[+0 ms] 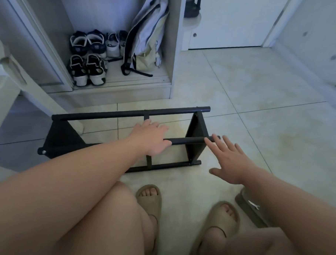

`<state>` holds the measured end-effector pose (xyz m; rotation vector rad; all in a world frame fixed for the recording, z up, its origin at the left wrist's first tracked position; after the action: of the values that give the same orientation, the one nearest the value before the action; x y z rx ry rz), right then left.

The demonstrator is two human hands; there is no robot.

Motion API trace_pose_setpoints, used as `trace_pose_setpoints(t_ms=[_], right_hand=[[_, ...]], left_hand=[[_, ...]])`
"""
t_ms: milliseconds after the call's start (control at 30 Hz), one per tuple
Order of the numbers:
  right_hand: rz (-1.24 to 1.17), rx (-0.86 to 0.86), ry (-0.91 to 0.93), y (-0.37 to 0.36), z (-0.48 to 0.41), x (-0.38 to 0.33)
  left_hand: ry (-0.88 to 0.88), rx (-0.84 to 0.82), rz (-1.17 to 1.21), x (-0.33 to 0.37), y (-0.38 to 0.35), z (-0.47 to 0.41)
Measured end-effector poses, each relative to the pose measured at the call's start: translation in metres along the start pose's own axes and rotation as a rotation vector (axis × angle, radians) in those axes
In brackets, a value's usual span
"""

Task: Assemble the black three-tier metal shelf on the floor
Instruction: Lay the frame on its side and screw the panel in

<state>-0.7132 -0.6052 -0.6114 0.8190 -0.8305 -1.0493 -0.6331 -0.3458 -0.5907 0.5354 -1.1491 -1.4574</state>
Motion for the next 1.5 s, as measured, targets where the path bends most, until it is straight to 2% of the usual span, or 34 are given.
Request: trace_pose_setpoints(t_ms=[167, 300, 500, 667, 800, 1000, 1133, 1333, 1500], right_hand=[[-0.058, -0.06, -0.19, -0.025, 0.055, 0.078], [-0.108, -0.175, -0.344, -0.066, 0.093, 0.128], [-0.226, -0.408, -0.403, -0.137, 0.096, 0.171], [-0.285, -0.535, -0.4, -0.202, 0.067, 0.194], [-0.318, -0.541, -0.33, -0.246, 0.03, 0.191], [-0.313, -0.456, -0.295, -0.313, -0.012, 0.185], [-0.309, -0.431, -0.297, -0.348, -0.016, 0.185], [-0.3, -0.287, -0.226, -0.368, -0.019, 0.175], [-0.329, -0.292, -0.295, -0.369, -0.022, 0.17]], left_hand=[[-0.122, -0.041, -0.036, 0.083, -0.016, -0.024], [-0.199, -0.129, -0.049, 0.15, -0.043, -0.043], [-0.312, -0.36, -0.031, 0.232, -0.108, -0.079], [-0.299, -0.613, 0.011, 0.267, -0.176, -0.121], [-0.211, -0.688, 0.167, 0.278, -0.228, -0.152], [-0.163, -0.562, 0.442, 0.274, -0.285, -0.187], [-0.17, -0.565, 0.577, 0.27, -0.298, -0.191], [-0.147, -0.575, 0.686, 0.267, -0.301, -0.189], [-0.13, -0.573, 0.708, 0.266, -0.299, -0.188]])
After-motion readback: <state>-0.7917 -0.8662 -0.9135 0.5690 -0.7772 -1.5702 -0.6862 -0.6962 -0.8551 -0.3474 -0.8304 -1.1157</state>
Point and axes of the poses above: each hand's wrist, its own z-axis away from the middle knuckle, its own y-axis out of the back of the hand, x = y × z, the point moved 2 cm from there along -z, towards the middle knuckle, and after that the axes turned 12 degrees about z, right-handed, at the moved point
